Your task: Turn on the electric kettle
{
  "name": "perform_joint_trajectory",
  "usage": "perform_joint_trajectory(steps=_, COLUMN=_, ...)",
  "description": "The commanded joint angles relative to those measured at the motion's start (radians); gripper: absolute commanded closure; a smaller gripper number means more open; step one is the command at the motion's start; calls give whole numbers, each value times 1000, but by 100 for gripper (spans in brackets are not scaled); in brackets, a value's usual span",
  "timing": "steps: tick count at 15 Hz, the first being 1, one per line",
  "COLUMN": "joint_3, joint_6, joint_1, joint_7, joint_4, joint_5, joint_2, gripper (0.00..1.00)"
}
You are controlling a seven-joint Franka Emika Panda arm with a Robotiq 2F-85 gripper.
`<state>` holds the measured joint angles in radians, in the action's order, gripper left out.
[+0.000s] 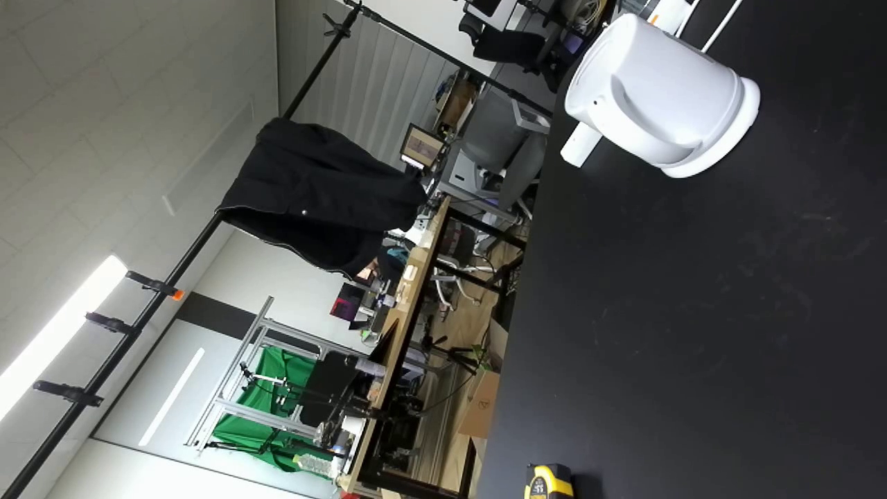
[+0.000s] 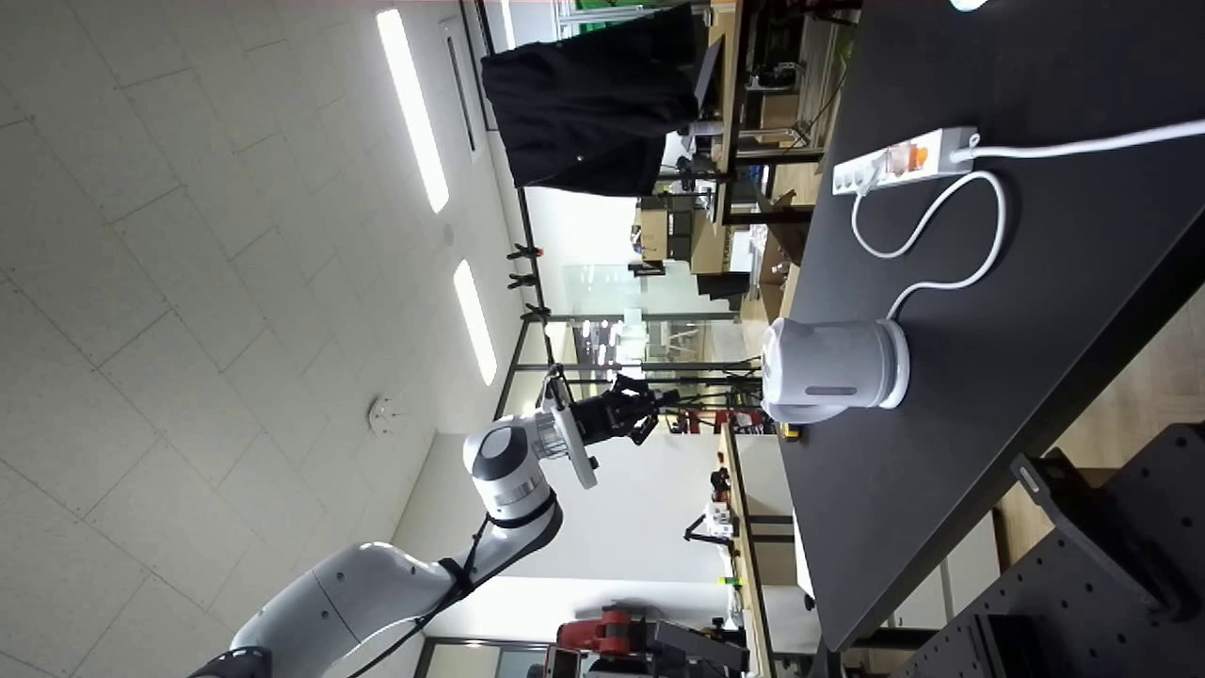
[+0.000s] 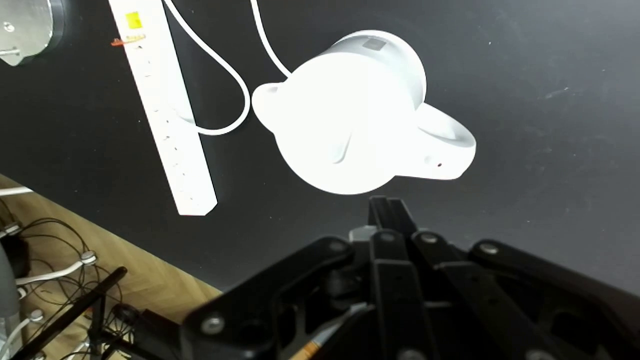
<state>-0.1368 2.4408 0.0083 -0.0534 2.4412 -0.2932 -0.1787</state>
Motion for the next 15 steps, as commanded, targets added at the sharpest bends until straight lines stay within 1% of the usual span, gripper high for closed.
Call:
perform_joint_trajectory(steps=1, joint_3=18, joint_6=-3, joint_1=18, joint_7=2, joint_4=-1, joint_5=-3, joint_2=0, gripper=100)
perform_joint_trajectory(steps=6, joint_3=5, joint_6=7, joint_1=34, joint_7=17, joint_4=-34, joint_5=-20, joint_2=88, gripper=100)
perform_joint_trajectory(steps=9, joint_3=4, joint_6=24, joint_1=52, joint_7=20, joint_4=-47, joint_5=-20, joint_2=136, gripper=100)
perform_joint_trajectory(steps=15, joint_3=12, joint_6=16, joint_1=72, joint_7=19, joint_4=-72, joint_5=-33, joint_2=219, gripper=100)
